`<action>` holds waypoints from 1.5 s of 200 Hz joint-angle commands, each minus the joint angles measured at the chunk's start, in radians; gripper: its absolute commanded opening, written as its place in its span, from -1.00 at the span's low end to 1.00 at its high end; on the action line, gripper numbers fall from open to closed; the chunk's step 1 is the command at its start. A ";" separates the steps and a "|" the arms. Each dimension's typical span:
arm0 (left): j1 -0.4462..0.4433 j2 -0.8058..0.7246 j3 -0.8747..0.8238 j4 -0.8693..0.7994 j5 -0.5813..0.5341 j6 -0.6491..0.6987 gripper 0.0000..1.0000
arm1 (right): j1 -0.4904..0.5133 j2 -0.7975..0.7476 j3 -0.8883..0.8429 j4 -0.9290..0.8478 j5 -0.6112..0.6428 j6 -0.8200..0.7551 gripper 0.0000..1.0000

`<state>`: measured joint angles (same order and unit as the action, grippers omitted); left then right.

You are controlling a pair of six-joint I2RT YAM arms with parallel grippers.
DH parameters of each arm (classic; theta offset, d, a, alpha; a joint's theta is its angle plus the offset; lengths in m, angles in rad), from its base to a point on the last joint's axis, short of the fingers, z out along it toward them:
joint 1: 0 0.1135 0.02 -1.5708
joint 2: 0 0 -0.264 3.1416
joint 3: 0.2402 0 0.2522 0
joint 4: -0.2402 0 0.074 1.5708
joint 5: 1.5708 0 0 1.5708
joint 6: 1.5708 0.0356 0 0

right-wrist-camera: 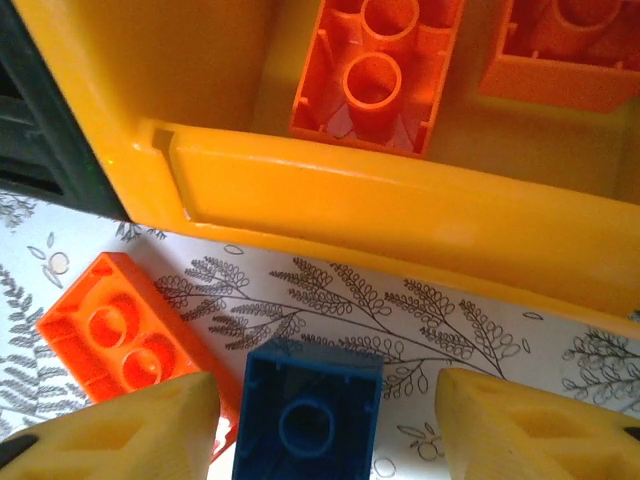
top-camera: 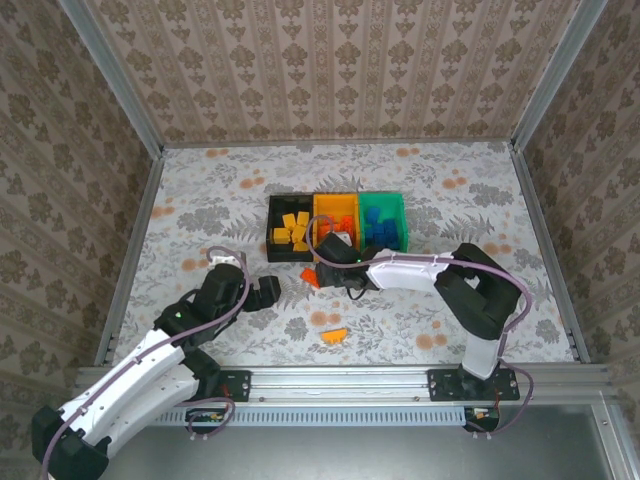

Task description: Sort the legos into containers by color

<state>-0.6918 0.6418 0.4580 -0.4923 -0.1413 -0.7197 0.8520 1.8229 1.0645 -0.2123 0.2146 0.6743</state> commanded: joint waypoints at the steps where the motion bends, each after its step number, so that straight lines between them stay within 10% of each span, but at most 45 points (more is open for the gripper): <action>1: 0.012 -0.001 -0.009 0.012 0.012 -0.018 0.99 | -0.005 0.025 0.022 -0.046 0.037 0.020 0.04; 58: 0.012 0.008 -0.005 0.021 0.022 -0.011 1.00 | -0.012 -0.094 -0.099 -0.031 0.056 0.051 -0.43; 132: 0.017 0.107 -0.002 0.127 0.080 0.004 1.00 | -0.101 -0.479 -0.163 -0.139 0.077 -0.041 -0.45; 216: -0.051 0.323 0.107 0.142 0.202 0.145 0.99 | -0.373 -0.159 0.090 -0.150 0.028 -0.122 -0.38; 233: -0.114 0.401 0.145 0.125 0.205 0.201 0.98 | -0.385 -0.106 0.139 -0.165 0.023 -0.124 -0.27; 260: -0.220 0.501 0.200 0.108 0.193 0.281 0.94 | -0.392 -0.088 0.174 -0.183 0.007 -0.114 0.50; 300: -0.377 0.560 0.222 0.118 0.160 0.383 0.87 | -0.391 -0.157 0.113 -0.147 -0.014 -0.094 0.65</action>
<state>-0.9981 1.1839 0.6506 -0.3550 0.0368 -0.4469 0.4625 1.7267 1.2022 -0.3481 0.2241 0.5716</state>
